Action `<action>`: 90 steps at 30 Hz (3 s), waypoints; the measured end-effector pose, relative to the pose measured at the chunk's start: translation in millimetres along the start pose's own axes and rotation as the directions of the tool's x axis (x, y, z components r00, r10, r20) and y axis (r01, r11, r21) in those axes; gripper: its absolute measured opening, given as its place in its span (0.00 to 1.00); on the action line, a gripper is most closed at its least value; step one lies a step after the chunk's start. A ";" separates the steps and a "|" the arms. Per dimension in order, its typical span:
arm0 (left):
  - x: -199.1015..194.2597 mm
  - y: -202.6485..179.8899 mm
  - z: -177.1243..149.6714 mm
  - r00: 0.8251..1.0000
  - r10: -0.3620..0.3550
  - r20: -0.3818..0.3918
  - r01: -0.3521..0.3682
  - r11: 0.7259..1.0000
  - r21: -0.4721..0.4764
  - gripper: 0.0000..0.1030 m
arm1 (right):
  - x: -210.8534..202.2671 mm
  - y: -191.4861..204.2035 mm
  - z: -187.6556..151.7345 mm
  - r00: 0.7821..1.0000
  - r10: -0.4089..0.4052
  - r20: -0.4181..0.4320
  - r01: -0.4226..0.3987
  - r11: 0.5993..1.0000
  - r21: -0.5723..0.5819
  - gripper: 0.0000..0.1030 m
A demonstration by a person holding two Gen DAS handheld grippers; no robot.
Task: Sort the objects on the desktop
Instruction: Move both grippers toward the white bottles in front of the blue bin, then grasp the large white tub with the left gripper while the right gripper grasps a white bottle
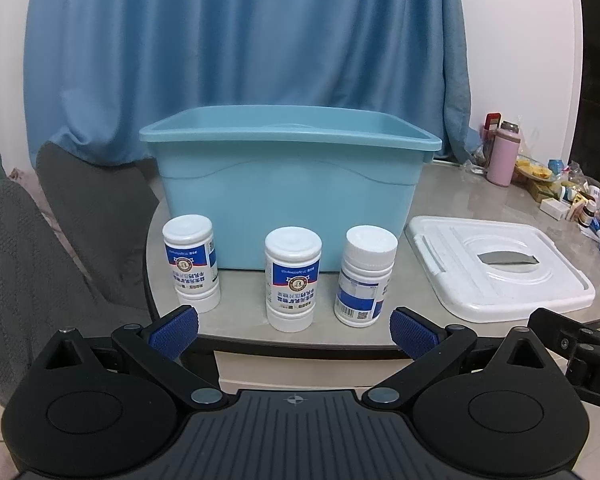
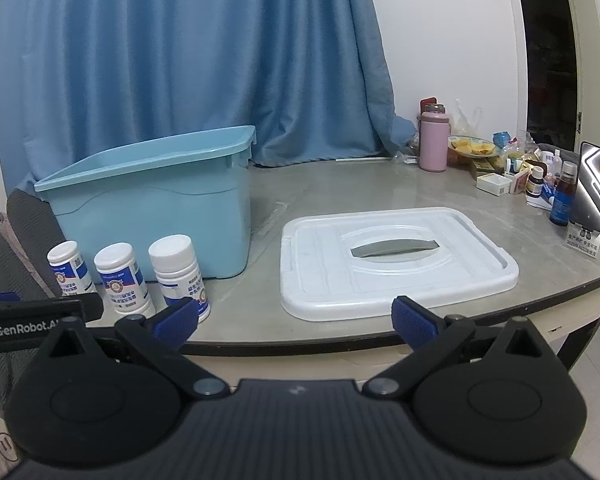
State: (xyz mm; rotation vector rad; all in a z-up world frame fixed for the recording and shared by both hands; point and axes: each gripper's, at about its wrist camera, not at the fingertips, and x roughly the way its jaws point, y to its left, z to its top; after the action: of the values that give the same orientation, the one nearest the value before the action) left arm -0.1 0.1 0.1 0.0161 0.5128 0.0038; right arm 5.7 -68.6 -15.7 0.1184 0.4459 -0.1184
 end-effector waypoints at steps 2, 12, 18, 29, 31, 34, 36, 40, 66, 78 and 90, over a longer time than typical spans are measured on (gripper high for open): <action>-0.5 0.2 0.2 1.000 -0.003 0.003 0.003 1.000 -0.001 1.00 | 0.7 0.7 -0.5 1.000 0.000 -0.001 0.000 1.000 -0.001 1.00; -5.9 6.2 1.8 1.000 -0.008 0.001 0.008 1.000 -0.004 1.00 | -5.5 -2.9 -1.5 1.000 0.018 0.002 -0.018 1.000 0.001 1.00; -14.6 16.0 8.6 1.000 0.000 0.006 0.000 1.000 -0.004 1.00 | -8.6 5.8 1.4 0.999 0.040 0.009 -0.040 0.999 -0.008 1.00; -18.8 41.5 15.1 0.999 0.045 0.008 -0.045 0.999 -0.017 1.00 | -6.1 22.8 3.1 0.996 0.086 0.018 -0.086 0.996 -0.033 1.00; -17.9 45.6 13.9 0.998 0.056 0.006 -0.055 0.998 -0.020 1.00 | -4.6 25.9 1.5 0.996 0.090 0.019 -0.089 0.995 -0.036 1.00; -17.1 52.8 11.4 0.998 0.065 0.004 -0.065 0.998 -0.023 1.00 | -1.8 31.4 -1.8 0.995 0.096 0.019 -0.095 0.995 -0.039 1.00; -15.3 55.7 8.3 0.997 0.076 0.003 -0.076 0.997 -0.023 1.00 | -0.6 33.0 -5.2 0.995 0.101 0.018 -0.100 0.994 -0.044 1.00; -10.1 64.9 3.6 0.996 0.094 -0.001 -0.094 0.995 -0.036 1.00 | 9.4 44.1 -5.9 0.995 0.104 0.015 -0.103 0.993 -0.054 1.00; 80.6 90.8 -9.5 0.990 0.141 0.024 -0.140 0.989 -0.048 1.00 | 89.9 80.2 -13.5 0.989 0.133 0.059 -0.126 0.987 -0.101 1.00; 139.8 93.0 -2.5 0.989 0.137 0.058 -0.133 0.989 -0.064 0.79 | 137.1 87.5 -17.3 0.987 0.139 0.077 -0.130 0.986 -0.106 0.97; 142.6 89.4 2.3 0.996 0.083 0.039 -0.081 0.995 -0.066 0.47 | 130.4 89.6 -8.8 0.981 0.191 0.032 -0.187 0.977 -0.102 0.47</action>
State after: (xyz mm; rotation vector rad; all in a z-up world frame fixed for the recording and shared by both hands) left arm 125.3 90.5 -66.4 -0.0255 0.4696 0.1000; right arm 131.3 9.6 -72.5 0.0607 0.3961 0.0880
